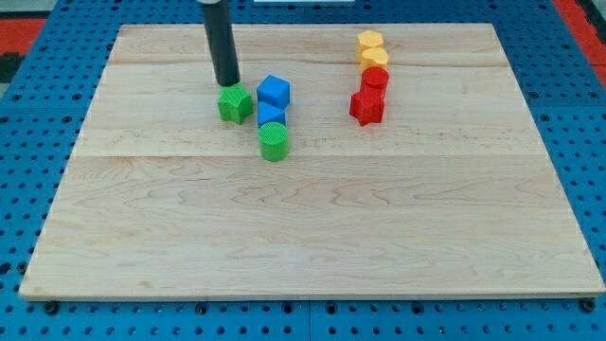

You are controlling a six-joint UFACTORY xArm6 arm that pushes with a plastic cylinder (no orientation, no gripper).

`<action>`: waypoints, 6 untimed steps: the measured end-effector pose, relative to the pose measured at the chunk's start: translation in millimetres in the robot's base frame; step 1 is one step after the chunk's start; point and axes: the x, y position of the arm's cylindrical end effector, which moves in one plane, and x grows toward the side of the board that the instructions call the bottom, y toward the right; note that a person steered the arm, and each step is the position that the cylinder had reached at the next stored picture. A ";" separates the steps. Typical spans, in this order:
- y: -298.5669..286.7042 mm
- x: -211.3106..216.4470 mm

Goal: Slide the green star to the left side of the blue blocks

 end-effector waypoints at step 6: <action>97.4 -14.3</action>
